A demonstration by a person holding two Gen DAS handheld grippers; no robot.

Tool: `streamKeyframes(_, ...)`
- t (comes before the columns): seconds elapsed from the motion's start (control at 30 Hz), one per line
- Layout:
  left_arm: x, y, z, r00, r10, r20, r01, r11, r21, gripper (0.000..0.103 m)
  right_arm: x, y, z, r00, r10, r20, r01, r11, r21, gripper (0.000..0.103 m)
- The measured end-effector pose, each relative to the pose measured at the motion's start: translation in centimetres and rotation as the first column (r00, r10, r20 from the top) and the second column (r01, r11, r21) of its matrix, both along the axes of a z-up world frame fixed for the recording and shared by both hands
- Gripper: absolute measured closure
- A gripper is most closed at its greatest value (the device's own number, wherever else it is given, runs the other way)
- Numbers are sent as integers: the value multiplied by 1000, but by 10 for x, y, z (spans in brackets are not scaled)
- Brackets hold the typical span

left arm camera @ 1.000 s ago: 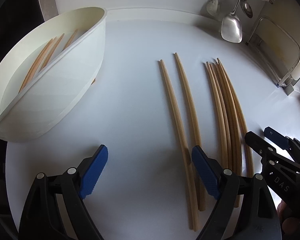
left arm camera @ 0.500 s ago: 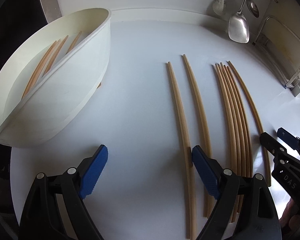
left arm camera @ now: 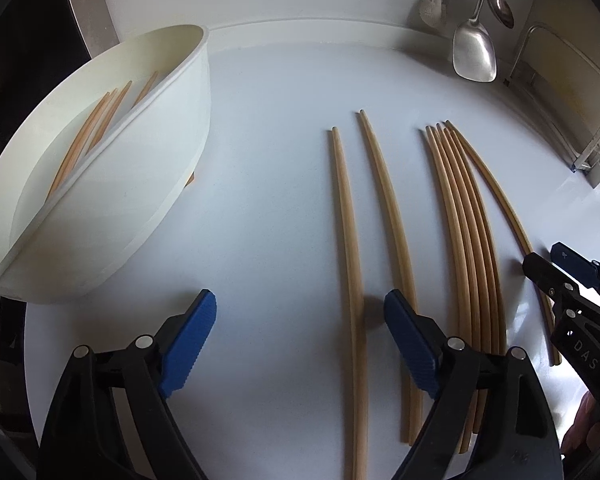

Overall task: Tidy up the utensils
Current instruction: 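Close the right tool on a wooden chopstick while the left tool grasps another, then carry both held chopsticks over the white water basin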

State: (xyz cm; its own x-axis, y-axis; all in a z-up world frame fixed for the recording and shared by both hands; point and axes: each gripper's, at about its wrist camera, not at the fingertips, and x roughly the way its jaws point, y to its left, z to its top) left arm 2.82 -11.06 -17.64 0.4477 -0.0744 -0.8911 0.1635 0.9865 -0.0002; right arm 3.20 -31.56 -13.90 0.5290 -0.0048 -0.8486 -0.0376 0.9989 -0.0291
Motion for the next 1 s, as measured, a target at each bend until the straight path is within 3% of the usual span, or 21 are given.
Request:
streamKeyframes(0.2, -6, -5, 5, 1000, -18, 16, 18, 1000, -11, 50, -1, 9, 0, 999, 45, 2, -45, 999, -8, 85)
streamKeyframes(0.3, -11, -11, 6, 999, -33, 24, 33, 999, -9, 68, -4, 13, -1, 998, 68, -1, -68, 997, -25, 95)
streamKeyframes(0.37, -13, -15, 7, 999, -43, 24, 44, 999, -11, 87, -6, 14, -1, 997, 73, -1, -73, 997, -33, 96)
streamKeyframes(0.43, -15, -17, 7, 999, -45, 24, 45, 999, -9, 95, -8, 15, -1, 997, 78, 2, -78, 996, -35, 97)
streamKeyframes(0.73, -16, -9, 15, 999, -33, -22, 32, 998, -56, 96, -12, 6, 6, 999, 43, -4, -43, 997, 66, 97)
streamKeyframes(1.0, -26, 5, 71, 1000, 14, -3, -14, 997, -78, 96, -19, 1, 49, 998, 46, 31, -50, 989, 140, 97)
